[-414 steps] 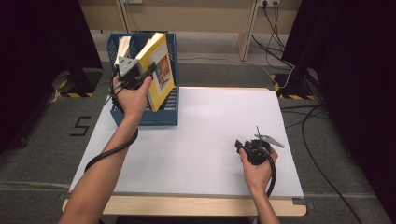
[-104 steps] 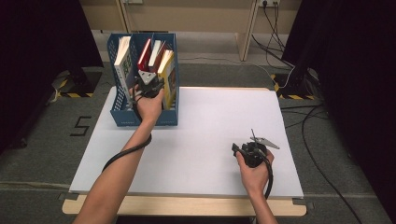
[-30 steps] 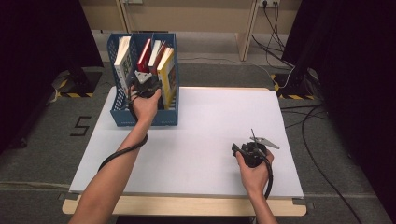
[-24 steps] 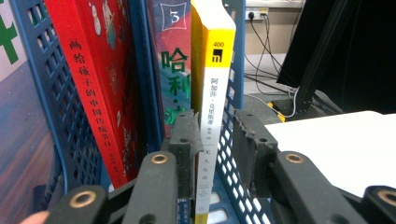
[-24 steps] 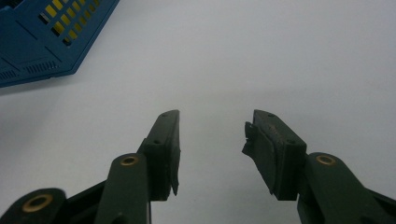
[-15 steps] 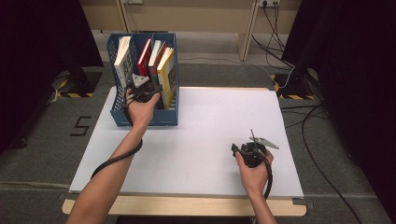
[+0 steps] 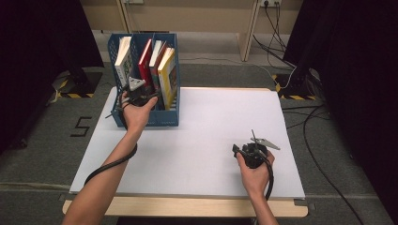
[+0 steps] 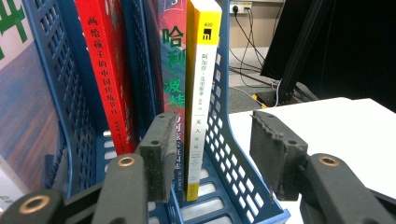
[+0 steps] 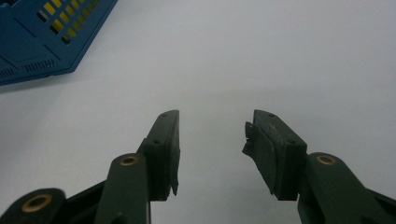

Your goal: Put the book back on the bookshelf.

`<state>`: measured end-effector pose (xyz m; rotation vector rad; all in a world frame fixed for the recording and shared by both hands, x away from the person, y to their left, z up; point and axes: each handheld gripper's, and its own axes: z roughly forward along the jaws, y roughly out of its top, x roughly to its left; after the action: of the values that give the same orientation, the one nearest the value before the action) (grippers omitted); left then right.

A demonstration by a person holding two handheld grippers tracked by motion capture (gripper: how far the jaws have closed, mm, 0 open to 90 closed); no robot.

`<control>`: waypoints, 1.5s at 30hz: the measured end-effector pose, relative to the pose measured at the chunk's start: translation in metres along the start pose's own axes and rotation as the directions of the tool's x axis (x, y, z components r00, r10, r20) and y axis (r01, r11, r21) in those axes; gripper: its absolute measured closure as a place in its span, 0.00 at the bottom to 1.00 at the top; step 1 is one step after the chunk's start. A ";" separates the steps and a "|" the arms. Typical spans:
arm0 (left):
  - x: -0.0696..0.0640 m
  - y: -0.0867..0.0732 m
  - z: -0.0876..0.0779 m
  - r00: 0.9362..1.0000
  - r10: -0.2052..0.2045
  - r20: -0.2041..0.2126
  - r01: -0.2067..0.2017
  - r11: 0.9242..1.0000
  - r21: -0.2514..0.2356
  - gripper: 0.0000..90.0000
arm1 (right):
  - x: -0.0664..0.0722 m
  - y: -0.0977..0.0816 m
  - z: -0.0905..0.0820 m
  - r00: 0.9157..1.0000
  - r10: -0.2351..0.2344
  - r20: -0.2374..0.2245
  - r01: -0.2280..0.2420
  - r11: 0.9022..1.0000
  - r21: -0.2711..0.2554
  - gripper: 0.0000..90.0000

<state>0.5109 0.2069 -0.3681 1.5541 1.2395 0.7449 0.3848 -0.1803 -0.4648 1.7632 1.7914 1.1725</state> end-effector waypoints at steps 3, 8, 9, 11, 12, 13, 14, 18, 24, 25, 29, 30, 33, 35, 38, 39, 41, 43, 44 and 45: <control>0.001 -0.001 -0.003 1.000 0.004 0.005 -0.004 1.000 0.003 0.54 | 0.000 0.000 0.000 1.000 -0.004 0.002 0.004 1.000 0.000 0.59; 0.001 -0.003 -0.008 1.000 0.005 0.013 -0.005 1.000 0.006 0.51 | 0.000 0.000 0.000 1.000 0.000 -0.001 0.000 1.000 0.001 0.59; 0.001 -0.003 -0.009 1.000 0.008 0.015 -0.009 1.000 0.006 0.50 | 0.000 0.000 0.000 1.000 0.000 -0.001 0.000 1.000 0.001 0.59; 0.001 -0.004 -0.012 1.000 0.013 0.022 -0.013 1.000 0.007 0.50 | 0.000 0.000 0.000 1.000 -0.004 0.002 0.004 1.000 0.000 0.59; 0.001 -0.004 -0.013 1.000 0.017 0.024 -0.017 1.000 0.008 0.50 | 0.001 0.000 0.000 1.000 0.005 0.000 -0.005 1.000 0.001 0.59; 0.000 -0.004 -0.015 0.999 0.018 0.031 -0.018 1.000 0.007 0.50 | 0.000 0.000 0.000 1.000 -0.003 0.002 0.003 1.000 0.000 0.59; 0.000 -0.005 -0.017 0.999 0.021 0.034 -0.021 1.000 0.006 0.49 | 0.000 0.000 0.000 1.000 0.004 -0.001 -0.004 1.000 0.001 0.59; 0.000 -0.006 -0.025 0.998 0.033 0.045 -0.033 0.999 0.002 0.49 | 0.000 0.000 -0.001 1.000 0.003 0.000 -0.003 1.000 0.000 0.59; 0.002 -0.009 -0.036 0.998 0.033 0.060 -0.033 0.999 0.001 0.48 | 0.001 0.000 0.000 1.000 -0.006 0.001 0.006 1.000 -0.003 0.59; 0.002 -0.010 -0.037 0.997 0.035 0.063 -0.035 0.999 0.003 0.47 | 0.001 0.000 0.000 1.000 -0.006 0.001 0.006 1.000 -0.003 0.59; 0.004 -0.014 -0.044 0.997 0.037 0.073 -0.037 0.999 0.009 0.47 | 0.002 0.000 -0.001 1.000 0.001 0.002 -0.001 1.000 -0.003 0.59; 0.005 -0.016 -0.046 0.996 0.039 0.075 -0.040 0.999 0.011 0.47 | 0.002 0.000 -0.001 1.000 0.000 0.002 0.000 1.000 -0.003 0.59; 0.008 -0.021 -0.051 0.996 0.038 0.079 -0.039 0.999 0.015 0.47 | 0.002 0.000 0.000 1.000 -0.003 0.000 0.003 1.000 -0.001 0.59; 0.010 -0.024 -0.055 0.996 0.041 0.080 -0.043 0.999 0.018 0.46 | 0.002 0.000 -0.001 1.000 -0.004 0.001 0.004 1.000 -0.002 0.59; 0.013 -0.030 -0.061 0.996 0.051 0.073 -0.052 0.998 0.019 0.46 | 0.002 0.000 -0.001 1.000 -0.003 0.004 0.003 1.000 -0.006 0.59; 0.014 -0.032 -0.063 0.996 0.049 0.074 -0.051 0.999 0.019 0.46 | 0.002 0.000 -0.001 1.000 -0.002 0.004 0.002 1.000 -0.006 0.59; 0.016 -0.037 -0.066 0.996 0.048 0.074 -0.050 0.998 0.027 0.45 | 0.002 0.000 -0.001 1.000 -0.001 0.005 0.001 1.000 -0.005 0.59; 0.018 -0.042 -0.069 0.996 0.051 0.073 -0.053 0.998 0.031 0.45 | 0.002 0.000 -0.001 1.000 -0.003 0.005 0.003 1.000 -0.006 0.59; 0.019 -0.044 -0.070 0.996 0.049 0.073 -0.052 0.998 0.034 0.45 | 0.002 0.000 -0.001 1.000 -0.001 0.004 0.001 1.000 -0.006 0.59; 0.020 -0.047 -0.072 0.996 0.052 0.072 -0.055 0.998 0.037 0.45 | 0.002 0.000 -0.001 1.000 0.000 0.003 0.000 1.000 -0.005 0.59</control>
<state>0.4362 0.2485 -0.3898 1.6377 1.1704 0.6972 0.3835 -0.1788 -0.4634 1.7611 1.7851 1.1730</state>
